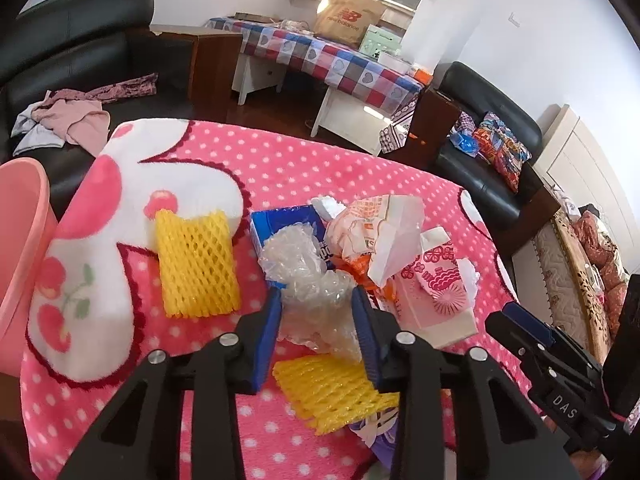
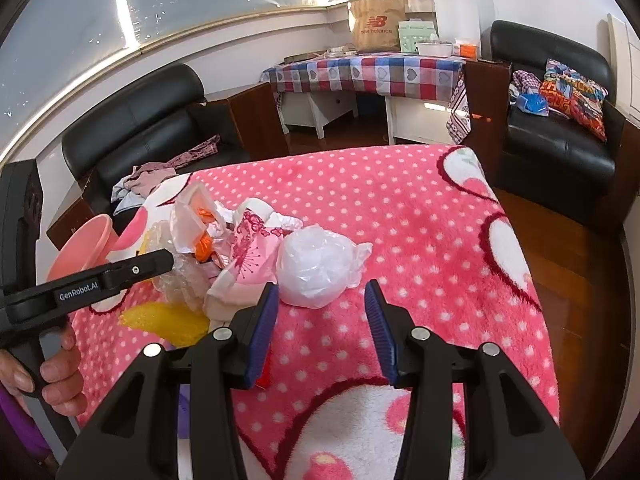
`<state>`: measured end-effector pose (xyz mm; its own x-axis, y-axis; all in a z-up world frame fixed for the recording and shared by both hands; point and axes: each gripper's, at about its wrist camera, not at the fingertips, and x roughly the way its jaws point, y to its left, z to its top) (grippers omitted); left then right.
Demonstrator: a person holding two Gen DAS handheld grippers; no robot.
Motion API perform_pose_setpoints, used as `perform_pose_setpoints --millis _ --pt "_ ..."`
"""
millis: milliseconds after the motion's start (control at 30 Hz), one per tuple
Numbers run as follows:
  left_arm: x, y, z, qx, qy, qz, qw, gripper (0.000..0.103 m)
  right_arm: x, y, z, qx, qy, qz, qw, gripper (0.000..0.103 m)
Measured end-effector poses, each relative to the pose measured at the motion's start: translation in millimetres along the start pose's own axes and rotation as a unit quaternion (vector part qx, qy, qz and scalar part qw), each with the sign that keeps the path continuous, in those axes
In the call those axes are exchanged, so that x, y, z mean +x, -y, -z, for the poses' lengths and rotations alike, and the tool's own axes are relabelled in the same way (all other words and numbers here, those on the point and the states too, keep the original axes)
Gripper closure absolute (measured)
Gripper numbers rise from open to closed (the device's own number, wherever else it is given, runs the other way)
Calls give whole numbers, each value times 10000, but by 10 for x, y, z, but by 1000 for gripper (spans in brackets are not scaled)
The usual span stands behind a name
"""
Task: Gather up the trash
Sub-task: 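Move both grippers back to the pile and grasp the bubble wrap with the left gripper, then lift the bubble wrap with the left gripper while the right gripper grasps a pink wrapper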
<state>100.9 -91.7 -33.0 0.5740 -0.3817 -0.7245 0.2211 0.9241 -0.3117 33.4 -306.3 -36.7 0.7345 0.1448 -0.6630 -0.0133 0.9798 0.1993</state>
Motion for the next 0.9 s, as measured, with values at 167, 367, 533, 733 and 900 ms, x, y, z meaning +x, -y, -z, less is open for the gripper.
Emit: perform_pose_setpoints --millis 167,367,533,733,900 --pt "-153 -20 -16 4 207 -8 9998 75 -59 -107 -69 -111 106 -89 9998 58" --pt "-369 -73 0 53 496 -132 9987 75 -50 -370 -198 -263 147 -480 9984 58" --pt "-564 -146 17 84 696 -309 9971 75 47 -660 -306 -441 129 -733 9962 58" --pt "-734 -266 84 47 800 -455 9957 75 278 -863 -383 -544 -28 -711 9960 58" --pt "-824 -347 137 34 836 -521 9951 75 445 -910 -413 -491 -205 -673 9963 58"
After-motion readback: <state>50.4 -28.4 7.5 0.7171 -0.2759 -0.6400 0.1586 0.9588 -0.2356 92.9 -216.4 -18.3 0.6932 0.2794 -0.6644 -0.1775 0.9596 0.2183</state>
